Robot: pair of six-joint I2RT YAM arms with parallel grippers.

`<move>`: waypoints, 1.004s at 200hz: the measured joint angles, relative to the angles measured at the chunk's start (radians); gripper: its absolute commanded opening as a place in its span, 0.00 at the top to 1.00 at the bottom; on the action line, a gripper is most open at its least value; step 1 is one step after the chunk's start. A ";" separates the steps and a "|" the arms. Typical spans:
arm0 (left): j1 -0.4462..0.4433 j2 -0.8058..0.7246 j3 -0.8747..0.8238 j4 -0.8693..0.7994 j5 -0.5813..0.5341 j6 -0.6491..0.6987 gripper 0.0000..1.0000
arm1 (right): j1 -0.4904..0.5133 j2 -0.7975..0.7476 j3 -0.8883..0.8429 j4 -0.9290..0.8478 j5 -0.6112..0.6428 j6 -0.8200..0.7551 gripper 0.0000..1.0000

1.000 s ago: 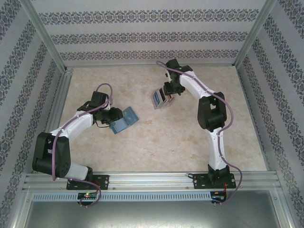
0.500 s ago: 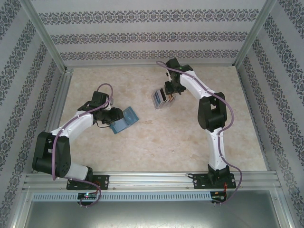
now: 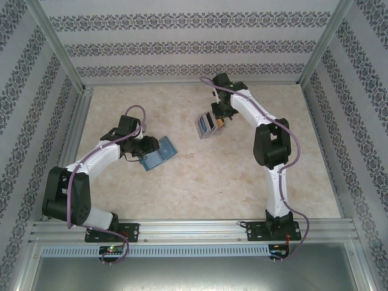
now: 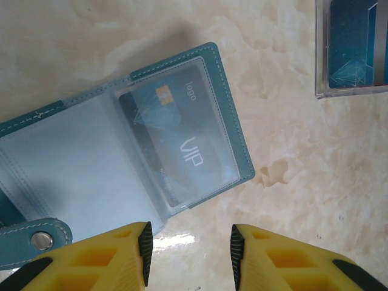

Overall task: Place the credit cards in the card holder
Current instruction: Pick up the credit card from the storage box.

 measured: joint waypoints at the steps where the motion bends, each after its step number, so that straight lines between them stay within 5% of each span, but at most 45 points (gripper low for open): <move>1: 0.000 0.001 0.000 0.000 0.000 0.000 0.59 | 0.000 0.000 0.000 0.000 0.000 0.000 0.76; 73: -0.002 0.010 0.000 0.000 0.000 -0.004 0.59 | 0.006 -0.019 0.008 -0.021 0.006 -0.006 0.97; 201: 0.000 0.019 0.000 -0.001 -0.048 -0.003 0.60 | -0.014 -0.202 -0.113 0.068 -0.248 0.059 0.98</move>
